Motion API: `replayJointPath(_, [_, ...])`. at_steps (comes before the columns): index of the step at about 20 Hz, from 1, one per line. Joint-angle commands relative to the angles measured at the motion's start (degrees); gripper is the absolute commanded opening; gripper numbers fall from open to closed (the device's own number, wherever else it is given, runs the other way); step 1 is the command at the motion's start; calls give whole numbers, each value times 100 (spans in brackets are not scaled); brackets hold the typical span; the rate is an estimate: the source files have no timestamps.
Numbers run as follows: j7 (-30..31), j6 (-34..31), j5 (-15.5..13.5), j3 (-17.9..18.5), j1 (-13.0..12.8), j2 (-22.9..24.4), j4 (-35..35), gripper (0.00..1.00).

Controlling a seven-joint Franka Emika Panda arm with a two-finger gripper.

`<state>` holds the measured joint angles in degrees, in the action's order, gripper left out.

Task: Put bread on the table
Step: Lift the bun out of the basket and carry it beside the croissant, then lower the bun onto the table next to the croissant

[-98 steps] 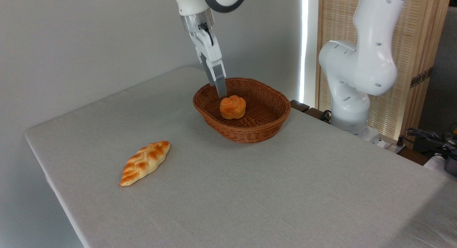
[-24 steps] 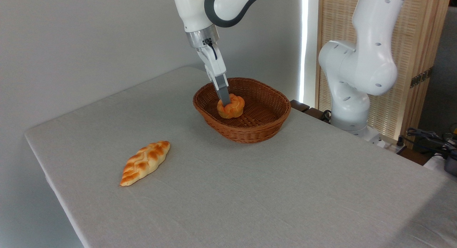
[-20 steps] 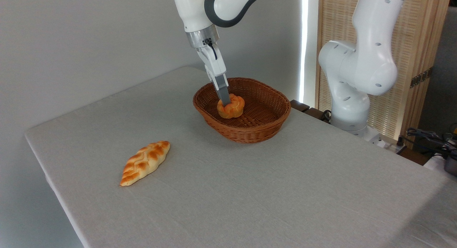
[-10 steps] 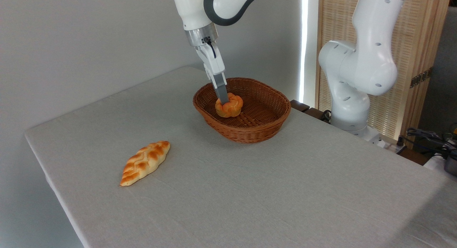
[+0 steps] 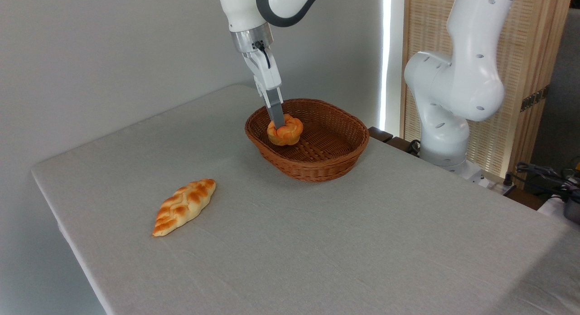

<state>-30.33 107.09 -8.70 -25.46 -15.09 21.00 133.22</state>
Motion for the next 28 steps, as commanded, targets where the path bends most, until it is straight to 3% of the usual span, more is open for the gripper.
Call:
replayJointPath(1, [-26,-390,18,181,6,-52,-401,12])
replayJointPath(3, [-26,-688,96,226,6,-52,-655,12])
replayJointPath(5, [-61,-1022,351,383,6,-70,-954,12])
replayJointPath(9, [-87,-1111,404,805,-3,-219,-1403,12])
replayJointPath(13, [-236,-1015,1229,1358,-12,-736,-2043,13])
replayJointPath(15, [-456,-762,1292,1701,-12,-1053,-2317,13])
replayJointPath(19, [-474,442,1301,2386,-20,-1536,-2283,15])
replayJointPath(22, [-570,804,1800,2686,-12,-1897,-2283,19])
replayJointPath(25, [-579,1015,2135,2801,6,-2170,-2283,29])
replayJointPath(27, [-597,1024,2591,2862,6,-2328,-2265,35])
replayJointPath(28, [-588,1033,2662,2863,6,-2389,-2265,40])
